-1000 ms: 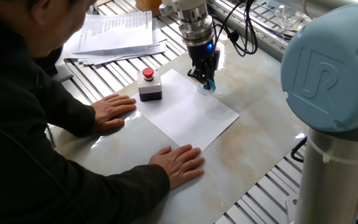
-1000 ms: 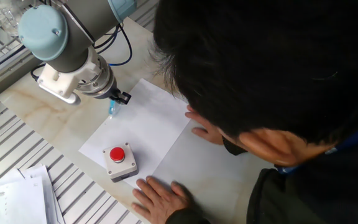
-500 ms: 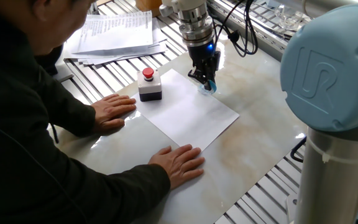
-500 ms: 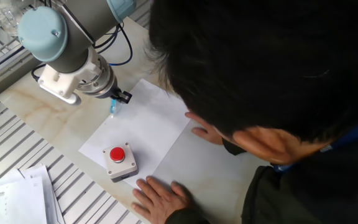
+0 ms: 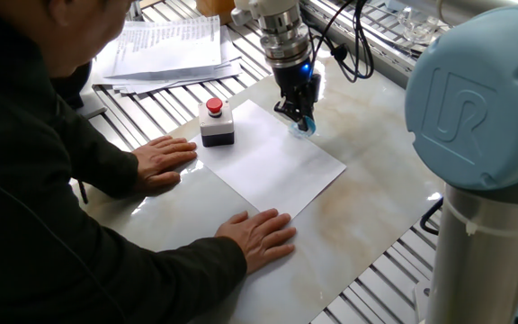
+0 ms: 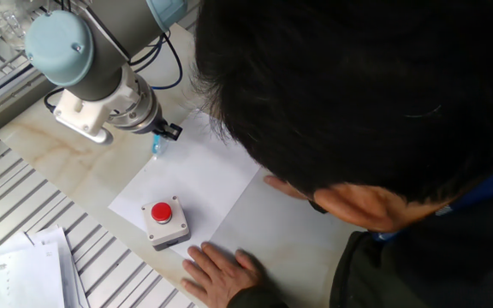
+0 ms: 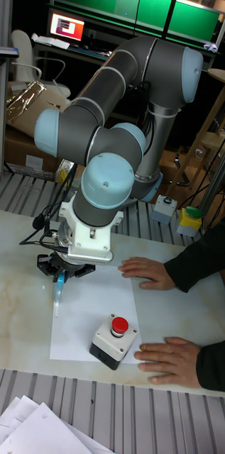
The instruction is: Use the correction tape on paper
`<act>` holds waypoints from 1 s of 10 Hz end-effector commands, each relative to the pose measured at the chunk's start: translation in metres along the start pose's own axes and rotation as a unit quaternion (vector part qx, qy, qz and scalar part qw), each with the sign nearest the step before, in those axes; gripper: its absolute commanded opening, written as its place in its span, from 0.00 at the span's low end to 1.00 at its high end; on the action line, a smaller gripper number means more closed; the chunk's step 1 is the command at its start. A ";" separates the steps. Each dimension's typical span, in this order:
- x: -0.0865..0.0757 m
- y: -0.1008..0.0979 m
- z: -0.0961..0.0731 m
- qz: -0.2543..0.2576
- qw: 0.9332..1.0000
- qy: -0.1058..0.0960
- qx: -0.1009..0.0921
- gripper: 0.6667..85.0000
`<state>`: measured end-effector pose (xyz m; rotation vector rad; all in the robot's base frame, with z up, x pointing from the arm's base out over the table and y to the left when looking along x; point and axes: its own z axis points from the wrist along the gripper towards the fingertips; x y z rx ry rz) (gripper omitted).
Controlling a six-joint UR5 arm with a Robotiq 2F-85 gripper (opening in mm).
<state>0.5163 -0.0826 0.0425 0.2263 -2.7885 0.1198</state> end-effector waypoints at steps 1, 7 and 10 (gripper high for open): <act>0.002 0.003 0.000 0.001 1.000 0.002 -0.008 0.01; 0.008 0.001 -0.004 0.000 1.000 0.010 -0.004 0.01; 0.009 0.003 -0.011 0.005 1.000 0.005 -0.008 0.01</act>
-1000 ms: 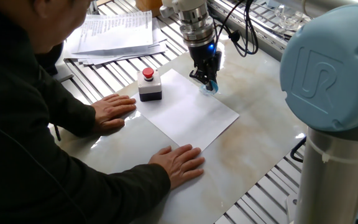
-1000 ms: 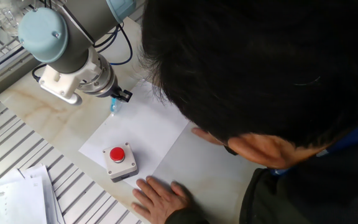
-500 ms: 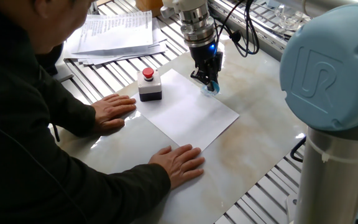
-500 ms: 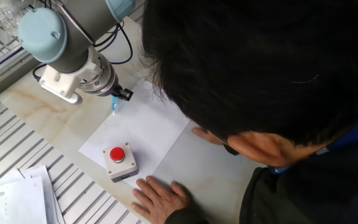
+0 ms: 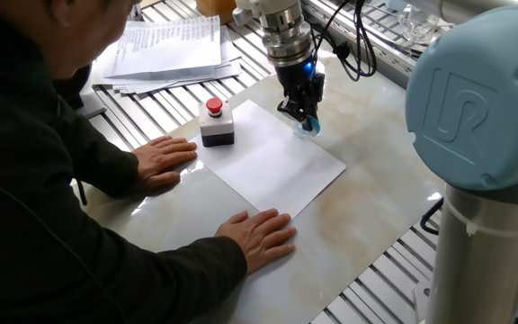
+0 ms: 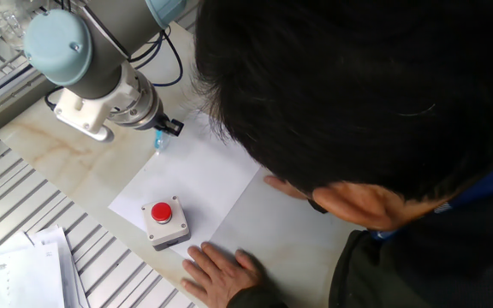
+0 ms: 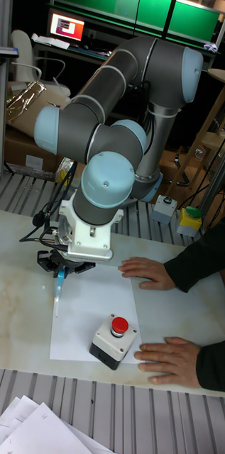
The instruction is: Use the correction tape on paper
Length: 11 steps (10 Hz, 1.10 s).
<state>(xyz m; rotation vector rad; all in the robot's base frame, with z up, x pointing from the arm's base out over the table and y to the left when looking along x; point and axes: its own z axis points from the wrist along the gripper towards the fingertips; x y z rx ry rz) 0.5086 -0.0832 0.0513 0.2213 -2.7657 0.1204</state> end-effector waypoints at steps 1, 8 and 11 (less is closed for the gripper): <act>-0.007 0.009 -0.010 0.009 1.000 -0.019 -0.016 0.01; -0.049 -0.004 -0.022 -0.014 0.995 -0.094 0.014 0.01; -0.042 -0.005 -0.007 -0.021 0.997 -0.076 0.003 0.01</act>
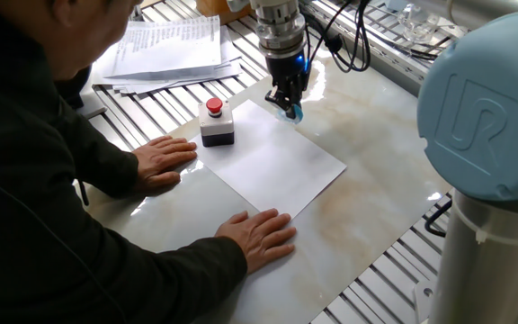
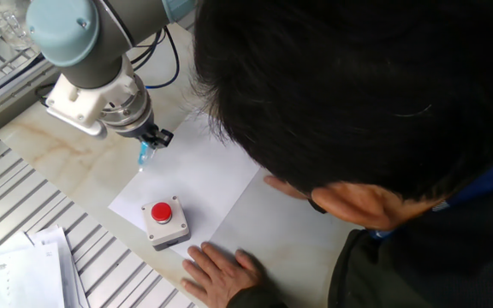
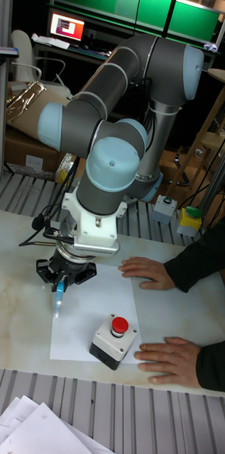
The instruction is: Use the correction tape on paper
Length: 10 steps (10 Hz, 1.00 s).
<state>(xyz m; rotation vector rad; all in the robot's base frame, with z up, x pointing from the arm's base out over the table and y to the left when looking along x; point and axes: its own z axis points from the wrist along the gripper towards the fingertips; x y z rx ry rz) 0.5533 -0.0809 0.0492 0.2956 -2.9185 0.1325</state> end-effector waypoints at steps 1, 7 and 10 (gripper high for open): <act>0.003 0.004 0.008 0.003 1.000 0.007 -0.015 0.01; 0.001 0.004 0.010 0.006 1.000 0.007 -0.015 0.01; 0.001 0.004 0.012 0.007 1.000 0.008 -0.013 0.01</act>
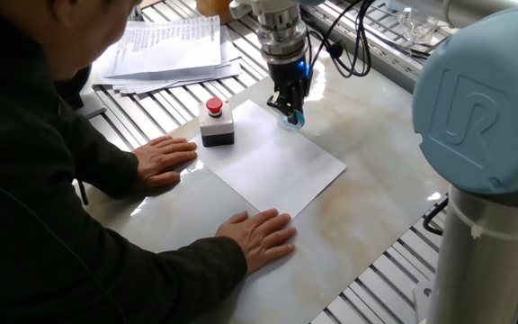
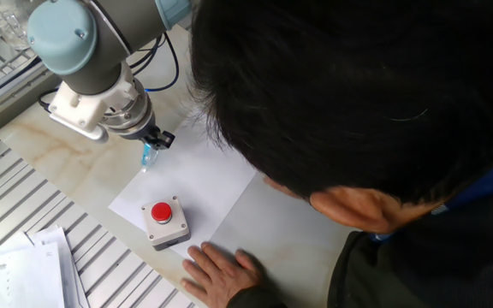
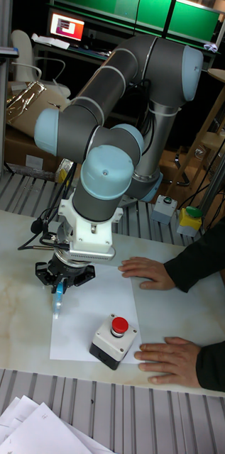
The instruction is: Use the correction tape on paper
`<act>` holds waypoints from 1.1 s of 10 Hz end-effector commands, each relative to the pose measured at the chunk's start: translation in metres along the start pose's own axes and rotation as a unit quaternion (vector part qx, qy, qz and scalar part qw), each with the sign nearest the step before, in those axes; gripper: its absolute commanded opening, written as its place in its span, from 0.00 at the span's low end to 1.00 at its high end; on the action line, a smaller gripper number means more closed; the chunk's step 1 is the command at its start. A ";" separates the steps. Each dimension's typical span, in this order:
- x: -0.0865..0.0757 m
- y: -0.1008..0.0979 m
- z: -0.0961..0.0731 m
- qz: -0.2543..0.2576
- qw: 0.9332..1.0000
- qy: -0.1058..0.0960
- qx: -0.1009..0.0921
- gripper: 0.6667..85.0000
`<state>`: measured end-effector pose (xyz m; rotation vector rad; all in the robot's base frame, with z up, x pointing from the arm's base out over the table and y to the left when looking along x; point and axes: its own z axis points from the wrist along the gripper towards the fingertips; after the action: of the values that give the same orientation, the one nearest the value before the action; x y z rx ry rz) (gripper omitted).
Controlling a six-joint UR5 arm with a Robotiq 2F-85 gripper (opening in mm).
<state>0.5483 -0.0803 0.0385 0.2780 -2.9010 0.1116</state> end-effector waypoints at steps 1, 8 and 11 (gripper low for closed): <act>-0.001 0.002 0.001 0.003 1.000 0.000 -0.006 0.01; 0.008 0.004 0.001 0.004 1.000 0.014 -0.014 0.01; 0.010 0.000 0.000 0.000 1.000 0.017 -0.006 0.01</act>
<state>0.5389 -0.0814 0.0391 0.2694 -2.8696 0.1006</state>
